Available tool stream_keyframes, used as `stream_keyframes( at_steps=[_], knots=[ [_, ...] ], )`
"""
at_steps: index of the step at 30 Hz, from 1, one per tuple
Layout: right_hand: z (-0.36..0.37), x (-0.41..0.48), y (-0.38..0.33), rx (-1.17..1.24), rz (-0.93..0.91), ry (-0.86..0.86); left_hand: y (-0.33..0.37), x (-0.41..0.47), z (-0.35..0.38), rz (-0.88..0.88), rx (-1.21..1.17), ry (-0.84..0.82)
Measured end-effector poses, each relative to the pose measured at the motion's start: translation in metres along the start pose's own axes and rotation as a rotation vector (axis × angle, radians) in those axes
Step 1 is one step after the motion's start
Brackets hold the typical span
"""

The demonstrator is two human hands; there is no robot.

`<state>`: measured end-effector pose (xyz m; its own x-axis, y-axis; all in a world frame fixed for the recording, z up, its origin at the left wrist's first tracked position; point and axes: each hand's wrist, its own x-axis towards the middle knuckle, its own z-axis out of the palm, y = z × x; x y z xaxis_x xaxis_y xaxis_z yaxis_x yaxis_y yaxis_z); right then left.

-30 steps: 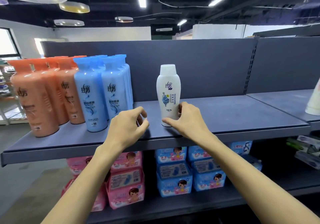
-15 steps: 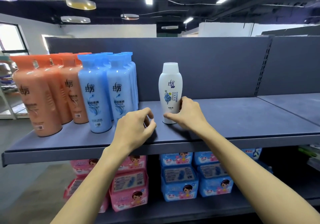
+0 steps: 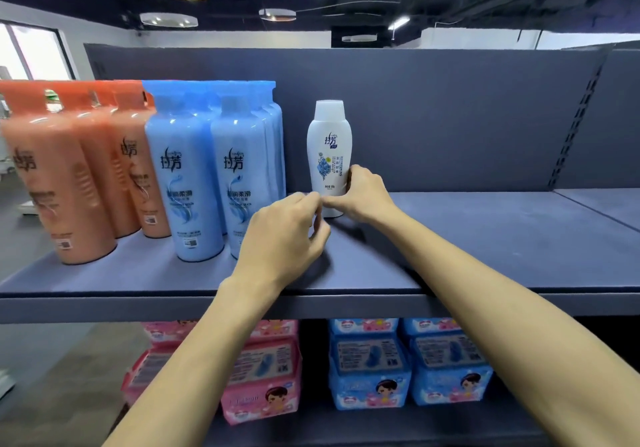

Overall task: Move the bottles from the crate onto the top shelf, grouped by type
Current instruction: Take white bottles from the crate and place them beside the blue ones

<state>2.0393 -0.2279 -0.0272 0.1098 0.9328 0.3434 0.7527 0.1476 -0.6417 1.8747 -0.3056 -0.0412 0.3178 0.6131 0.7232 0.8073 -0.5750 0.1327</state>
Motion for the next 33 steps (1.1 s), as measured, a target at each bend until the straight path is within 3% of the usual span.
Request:
stream_keyframes(
  at_steps=[10, 24, 33],
  knots=[
    [0.02, 0.04, -0.001, 0.048, -0.006, -0.047, 0.009, 0.022, 0.032, -0.214, -0.041, 0.028],
    [0.049, 0.063, -0.004, 0.098, -0.001, 0.014, 0.004, 0.023, 0.045, -0.215, 0.022, 0.105],
    [0.042, 0.059, 0.005, -0.014, 0.0, 0.039, 0.005, 0.022, 0.045, -0.194, -0.013, 0.098]
  ],
)
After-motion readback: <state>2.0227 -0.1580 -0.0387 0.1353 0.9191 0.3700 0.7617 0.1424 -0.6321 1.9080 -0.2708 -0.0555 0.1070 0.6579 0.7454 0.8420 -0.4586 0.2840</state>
